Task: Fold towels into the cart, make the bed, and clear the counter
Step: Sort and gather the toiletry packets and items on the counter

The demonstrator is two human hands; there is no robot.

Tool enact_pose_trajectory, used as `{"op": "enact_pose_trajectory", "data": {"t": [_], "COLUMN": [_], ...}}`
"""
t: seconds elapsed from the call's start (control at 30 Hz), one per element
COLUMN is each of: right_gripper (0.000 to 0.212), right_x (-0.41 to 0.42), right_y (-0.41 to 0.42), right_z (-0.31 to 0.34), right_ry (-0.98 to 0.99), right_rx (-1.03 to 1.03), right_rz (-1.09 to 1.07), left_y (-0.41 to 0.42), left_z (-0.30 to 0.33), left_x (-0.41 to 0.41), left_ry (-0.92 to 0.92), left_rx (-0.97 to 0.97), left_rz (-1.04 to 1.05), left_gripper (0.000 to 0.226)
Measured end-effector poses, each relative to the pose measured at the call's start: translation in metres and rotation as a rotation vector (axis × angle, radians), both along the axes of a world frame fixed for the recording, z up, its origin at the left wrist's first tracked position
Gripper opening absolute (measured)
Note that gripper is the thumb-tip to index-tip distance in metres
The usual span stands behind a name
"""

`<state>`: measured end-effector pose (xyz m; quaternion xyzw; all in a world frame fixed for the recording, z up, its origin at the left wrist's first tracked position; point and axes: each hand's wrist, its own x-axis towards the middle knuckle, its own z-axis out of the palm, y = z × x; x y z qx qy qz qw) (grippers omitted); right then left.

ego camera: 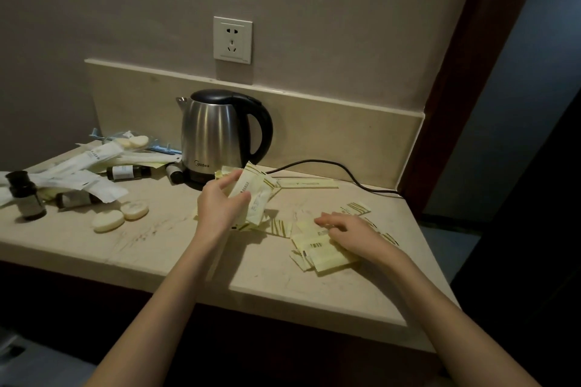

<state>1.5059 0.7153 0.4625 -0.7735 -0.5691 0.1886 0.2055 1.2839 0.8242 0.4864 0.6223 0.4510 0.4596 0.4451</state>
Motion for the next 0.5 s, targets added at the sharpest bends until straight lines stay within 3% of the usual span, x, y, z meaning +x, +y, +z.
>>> {"op": "enact_pose_trajectory", "data": {"t": [0.13, 0.33, 0.5], "right_gripper": [0.043, 0.039, 0.041], "right_x": [-0.010, -0.046, -0.069], "right_y": [0.016, 0.061, 0.103], "right_z": [0.007, 0.011, 0.016], "right_ry": [-0.044, 0.099, 0.080], "right_rx": [-0.070, 0.077, 0.177], "right_rz": [0.060, 0.124, 0.118], "left_y": [0.014, 0.031, 0.046], "left_z": [0.001, 0.004, 0.007], "left_x": [-0.021, -0.046, -0.054], "left_ry": [0.021, 0.002, -0.012], "left_rx": [0.006, -0.051, -0.080], "left_rz": [0.060, 0.085, 0.106], "left_gripper": [0.052, 0.054, 0.053]}}
